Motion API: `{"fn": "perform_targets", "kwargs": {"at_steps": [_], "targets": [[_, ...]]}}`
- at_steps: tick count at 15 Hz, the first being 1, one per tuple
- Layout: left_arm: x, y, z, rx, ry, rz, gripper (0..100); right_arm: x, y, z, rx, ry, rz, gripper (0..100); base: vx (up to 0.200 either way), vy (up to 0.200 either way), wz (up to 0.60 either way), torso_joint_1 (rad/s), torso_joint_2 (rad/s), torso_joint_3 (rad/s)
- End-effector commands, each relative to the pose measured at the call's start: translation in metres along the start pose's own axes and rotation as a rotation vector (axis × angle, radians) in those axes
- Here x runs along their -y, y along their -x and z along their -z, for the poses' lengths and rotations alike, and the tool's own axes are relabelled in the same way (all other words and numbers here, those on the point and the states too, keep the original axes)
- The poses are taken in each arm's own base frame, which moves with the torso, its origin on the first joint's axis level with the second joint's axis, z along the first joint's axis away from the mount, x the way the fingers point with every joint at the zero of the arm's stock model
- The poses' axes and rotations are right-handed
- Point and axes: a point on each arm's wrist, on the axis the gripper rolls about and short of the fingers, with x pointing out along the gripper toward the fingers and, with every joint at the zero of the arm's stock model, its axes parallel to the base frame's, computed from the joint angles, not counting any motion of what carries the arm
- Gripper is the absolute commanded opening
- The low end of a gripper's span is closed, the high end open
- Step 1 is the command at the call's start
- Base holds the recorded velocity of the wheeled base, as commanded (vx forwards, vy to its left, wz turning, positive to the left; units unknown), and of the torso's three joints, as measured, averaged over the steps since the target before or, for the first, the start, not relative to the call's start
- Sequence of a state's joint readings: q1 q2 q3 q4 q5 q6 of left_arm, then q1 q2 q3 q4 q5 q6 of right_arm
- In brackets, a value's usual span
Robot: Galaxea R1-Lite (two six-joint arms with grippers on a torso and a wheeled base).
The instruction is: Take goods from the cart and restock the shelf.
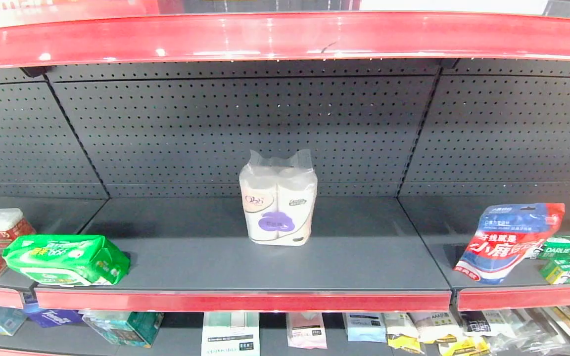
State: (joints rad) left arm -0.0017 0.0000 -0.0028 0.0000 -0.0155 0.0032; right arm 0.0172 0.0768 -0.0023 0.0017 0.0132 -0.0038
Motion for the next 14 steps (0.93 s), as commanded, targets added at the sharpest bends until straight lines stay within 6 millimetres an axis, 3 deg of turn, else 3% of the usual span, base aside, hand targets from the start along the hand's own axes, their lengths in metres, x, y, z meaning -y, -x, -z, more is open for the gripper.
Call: {"fn": "perform_targets", "kwargs": {"at_steps": [1, 2, 14], "targets": [[0.0, -0.0002, 0.0003, -0.003, 0.0, 0.0, 100, 0.0002, 0.0012, 0.0006, 0.016, 0.0, -0.014, 100, 0.0, 0.0, 0.0, 0.0, 0.0, 0.0], [0.0, -0.0001, -0.0001, -0.001, 0.0, 0.0, 100, 0.0001, 0.0015, 0.0007, 0.019, 0.0, -0.009, 100, 0.0, 0.0, 0.0, 0.0, 0.0, 0.0], [0.0, 0.0, -0.0001, 0.0, 0.002, 0.0, 100, -0.0003, 0.0053, 0.0021, 0.072, -0.002, 0.014, 100, 0.0, 0.0, -0.6, 0.002, 0.0, 0.002]]}}
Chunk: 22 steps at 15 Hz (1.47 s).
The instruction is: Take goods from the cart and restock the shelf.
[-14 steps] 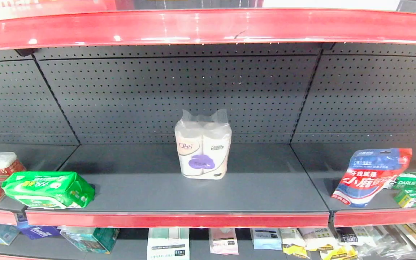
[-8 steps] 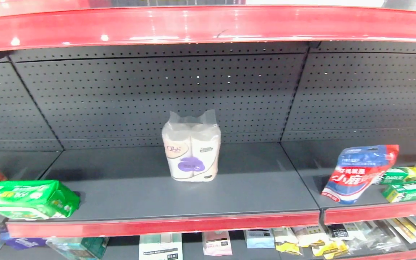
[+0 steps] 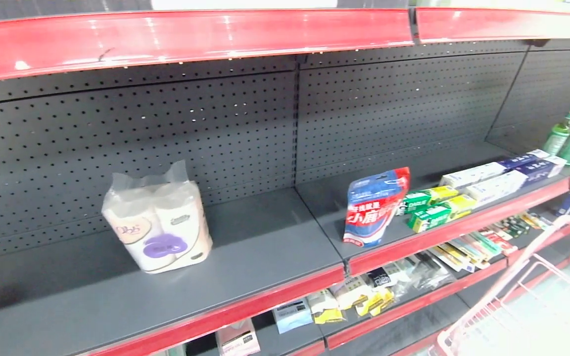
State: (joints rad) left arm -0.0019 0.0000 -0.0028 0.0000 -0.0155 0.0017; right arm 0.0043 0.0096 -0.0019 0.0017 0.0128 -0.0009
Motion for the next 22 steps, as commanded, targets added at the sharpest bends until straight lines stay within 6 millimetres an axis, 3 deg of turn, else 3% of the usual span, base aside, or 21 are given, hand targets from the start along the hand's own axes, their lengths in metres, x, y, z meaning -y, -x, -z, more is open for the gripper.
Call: {"fn": "perform_targets", "kwargs": {"at_steps": [1, 12, 20, 21, 22], "targets": [[0.0, 0.0, 0.0, 0.0, -0.001, -0.001, 100, 0.0, 0.0, 0.0, 0.005, 0.001, -0.001, 100, 0.0, 0.0, -0.6, 0.002, 0.0, 0.002], [0.0, 0.0, 0.0, -0.001, 0.0, -0.001, 100, 0.0, 0.0, 0.0, 0.005, 0.001, -0.001, 100, 0.0, 0.0, -0.6, 0.002, 0.0, 0.003], [0.0, 0.0, 0.0, -0.001, 0.0, -0.001, 100, 0.0, 0.0, 0.0, -0.004, 0.013, -0.004, 100, 0.0, 0.0, 0.0, 0.0, 0.0, 0.0], [0.0, 0.0, 0.0, -0.001, 0.0, -0.001, 100, 0.0, 0.001, -0.005, 0.01, 0.022, -0.014, 100, 0.0, 0.0, 0.0, 0.0, 0.0, 0.0], [0.0, 0.0, 0.0, 0.0, 0.0, -0.001, 100, 0.0, 0.0, -0.041, 0.022, -0.003, -0.044, 100, 0.0, 0.0, 0.0, 0.0, 0.0, 0.0]]}}
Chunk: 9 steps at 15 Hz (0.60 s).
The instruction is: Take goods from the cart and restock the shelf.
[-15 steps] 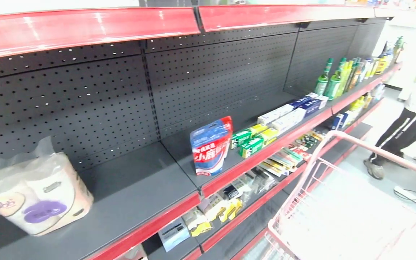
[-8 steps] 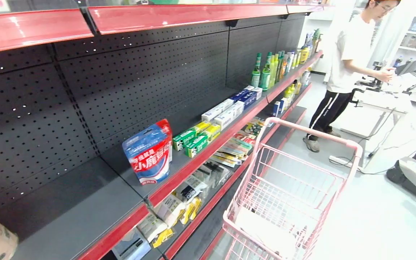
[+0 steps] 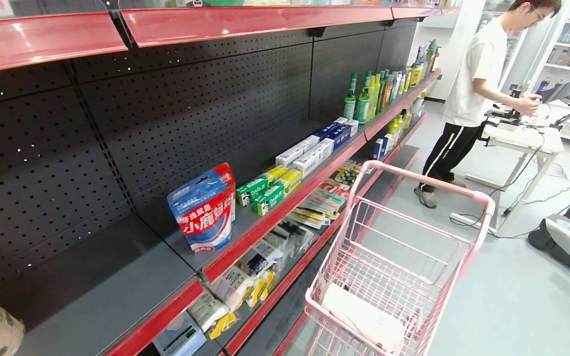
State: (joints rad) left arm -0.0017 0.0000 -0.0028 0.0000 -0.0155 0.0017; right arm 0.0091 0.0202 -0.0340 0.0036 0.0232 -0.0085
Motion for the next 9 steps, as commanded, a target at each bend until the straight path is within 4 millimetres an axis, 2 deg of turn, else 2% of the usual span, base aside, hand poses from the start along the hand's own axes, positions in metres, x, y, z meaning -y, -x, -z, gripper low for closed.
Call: {"fn": "perform_targets", "kwargs": {"at_steps": [1, 2, 3, 4, 6, 8, 9], "targets": [[0.0, 0.0, 0.0, -0.001, 0.0, 0.0, 100, 0.002, -0.041, -0.139, -0.005, -0.23, -0.004, 100, 0.0, 0.0, 0.0, 0.0, 0.0, 0.0], [0.0, 0.0, 0.0, -0.001, 0.0, 0.0, 100, 0.003, -0.064, -0.179, 0.003, -0.249, -0.002, 100, 0.0, 0.0, 0.0, 0.0, 0.0, 0.0], [0.0, 0.0, 0.0, -0.001, -0.001, 0.001, 100, 0.003, -0.08, -0.191, -0.016, -0.187, 0.0, 100, 0.0, 0.0, 0.0, 0.0, 0.0, 0.0], [0.0, 0.0, 0.0, 0.0, -0.001, 0.001, 100, 0.004, -0.087, -0.192, -0.035, -0.124, 0.005, 100, 0.0, 0.0, 0.0, 0.0, 0.0, 0.0], [0.0, 0.0, 0.0, -0.003, 0.002, 0.001, 100, 0.015, -0.115, -0.17, -0.213, 0.134, 0.244, 100, 0.0, 0.0, 0.0, 0.0, 0.0, 0.0], [0.0, 0.0, 0.0, -0.001, 0.002, 0.001, 100, 0.014, -0.134, -0.157, -0.327, 0.27, 0.24, 100, 0.0, 0.0, 0.0, 0.0, 0.0, 0.0], [0.0, 0.0, 0.0, -0.003, 0.002, 0.001, 100, 0.014, -0.156, -0.149, -0.403, 0.281, 0.217, 100, 0.0, 0.0, 0.0, 0.0, 0.0, 0.0]]}}
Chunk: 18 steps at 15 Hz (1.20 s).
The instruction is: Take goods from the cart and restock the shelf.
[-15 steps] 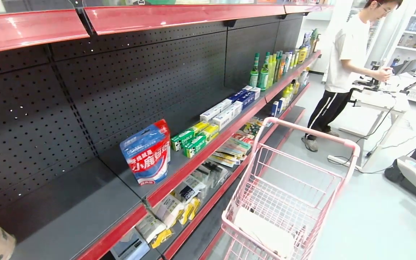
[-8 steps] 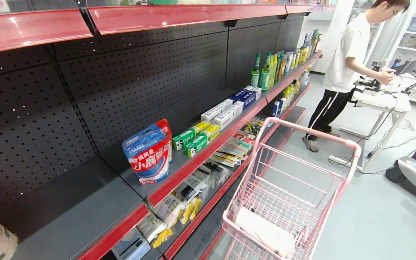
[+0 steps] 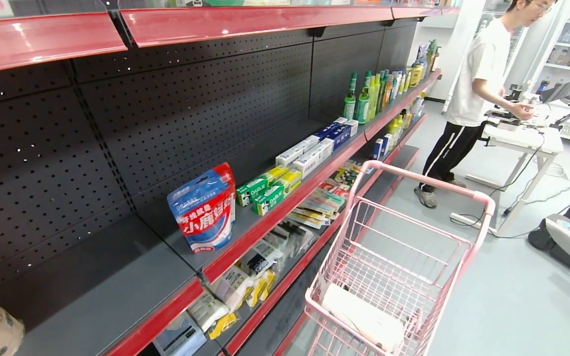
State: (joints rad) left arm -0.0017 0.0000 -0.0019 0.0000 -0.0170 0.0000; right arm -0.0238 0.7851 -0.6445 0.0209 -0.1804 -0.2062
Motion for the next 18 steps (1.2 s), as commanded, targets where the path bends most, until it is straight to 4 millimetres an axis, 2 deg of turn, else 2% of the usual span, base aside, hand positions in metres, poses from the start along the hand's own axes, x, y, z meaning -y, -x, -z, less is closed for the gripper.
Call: {"fn": "perform_targets", "kwargs": {"at_steps": [1, 3, 5, 6, 7, 8, 9, 10, 13, 15, 18], "targets": [[0.0, 0.0, 0.0, 0.001, 0.0, 0.0, 100, -0.018, -0.08, 0.007, -0.279, 0.119, -0.035, 100, 0.0, 0.0, 0.0, 0.0, 0.0, 0.0], [0.0, 0.0, 0.0, 0.001, 0.0, 0.0, 100, -0.031, -0.1, 0.022, -0.383, 0.169, -0.096, 100, 0.0, 0.0, 0.0, 0.0, 0.0, 0.0], [0.0, 0.0, 0.0, 0.0, 0.0, 0.0, 100, -0.051, -0.146, 0.044, -0.567, 0.207, -0.236, 100, 0.0, 0.0, 0.0, 0.0, 0.0, 0.0], [0.0, 0.0, 0.0, 0.0, 0.0, 0.0, 100, -0.072, -0.173, 0.059, -0.643, 0.228, -0.37, 100, 0.0, 0.0, 0.0, 0.0, 0.0, 0.0], [0.0, 0.0, 0.0, 0.0, 0.0, 0.0, 100, -0.081, -0.178, 0.061, -0.653, 0.241, -0.406, 100, 0.0, 0.0, 0.0, 0.0, 0.0, 0.0], [0.0, 0.0, 0.0, -0.002, 0.0, 0.0, 100, -0.104, -0.194, 0.073, -0.7, 0.275, -0.488, 100, 0.0, 0.0, 0.0, 0.0, 0.0, 0.0], [0.0, 0.0, 0.0, -0.002, 0.0, 0.0, 100, -0.144, -0.21, 0.088, -0.748, 0.36, -0.591, 100, 0.0, 0.0, 0.0, 0.0, 0.0, 0.0], [0.0, 0.0, 0.0, 0.001, 0.0, 0.0, 100, -0.168, -0.219, 0.094, -0.756, 0.406, -0.642, 100, 0.0, 0.0, 0.0, 0.0, 0.0, 0.0], [0.0, 0.0, 0.0, -0.002, 0.0, 0.0, 100, -0.225, -0.237, 0.108, -0.746, 0.504, -0.762, 100, 0.0, 0.0, 0.0, 0.0, 0.0, 0.0], [0.0, 0.0, 0.0, -0.002, 0.0, 0.0, 100, -0.243, -0.245, 0.12, -0.75, 0.553, -0.802, 100, 0.0, 0.0, 0.0, 0.0, 0.0, 0.0], [0.0, 0.0, 0.0, 0.0, 0.0, 0.0, 100, -0.25, -0.252, 0.131, -0.743, 0.636, -0.843, 100, 0.0, 0.0, 0.0, 0.0, 0.0, 0.0]]}}
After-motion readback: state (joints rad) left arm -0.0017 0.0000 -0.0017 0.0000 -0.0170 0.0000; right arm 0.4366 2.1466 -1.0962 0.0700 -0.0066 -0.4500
